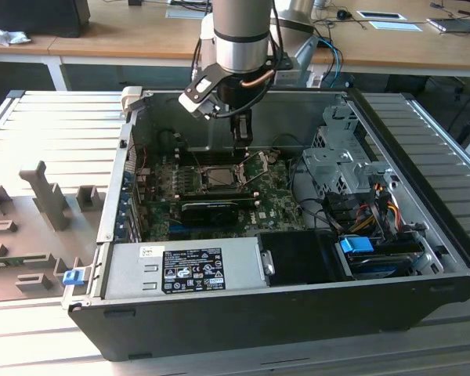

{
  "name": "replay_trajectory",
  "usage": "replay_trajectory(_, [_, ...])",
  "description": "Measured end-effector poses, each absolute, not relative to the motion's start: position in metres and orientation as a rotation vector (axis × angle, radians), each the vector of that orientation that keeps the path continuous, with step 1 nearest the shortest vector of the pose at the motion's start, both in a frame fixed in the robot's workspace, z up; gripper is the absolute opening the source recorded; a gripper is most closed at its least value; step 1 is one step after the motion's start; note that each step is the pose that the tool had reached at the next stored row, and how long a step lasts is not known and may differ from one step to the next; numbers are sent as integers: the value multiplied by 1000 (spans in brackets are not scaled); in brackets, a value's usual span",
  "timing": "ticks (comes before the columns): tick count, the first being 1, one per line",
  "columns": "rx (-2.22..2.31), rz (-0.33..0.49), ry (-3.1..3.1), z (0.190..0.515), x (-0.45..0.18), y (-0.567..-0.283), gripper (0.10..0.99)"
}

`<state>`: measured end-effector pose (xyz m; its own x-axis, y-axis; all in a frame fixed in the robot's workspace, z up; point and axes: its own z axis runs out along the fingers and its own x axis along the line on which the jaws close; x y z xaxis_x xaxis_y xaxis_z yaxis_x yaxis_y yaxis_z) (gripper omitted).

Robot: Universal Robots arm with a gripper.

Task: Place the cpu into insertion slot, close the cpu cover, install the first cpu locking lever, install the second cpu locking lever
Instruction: 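Close the cpu cover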

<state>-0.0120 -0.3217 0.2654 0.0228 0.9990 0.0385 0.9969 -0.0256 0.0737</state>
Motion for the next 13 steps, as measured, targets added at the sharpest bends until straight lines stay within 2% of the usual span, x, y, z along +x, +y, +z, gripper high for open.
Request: replay_trajectory(13, [2229, 120, 2176, 263, 13, -322, 153])
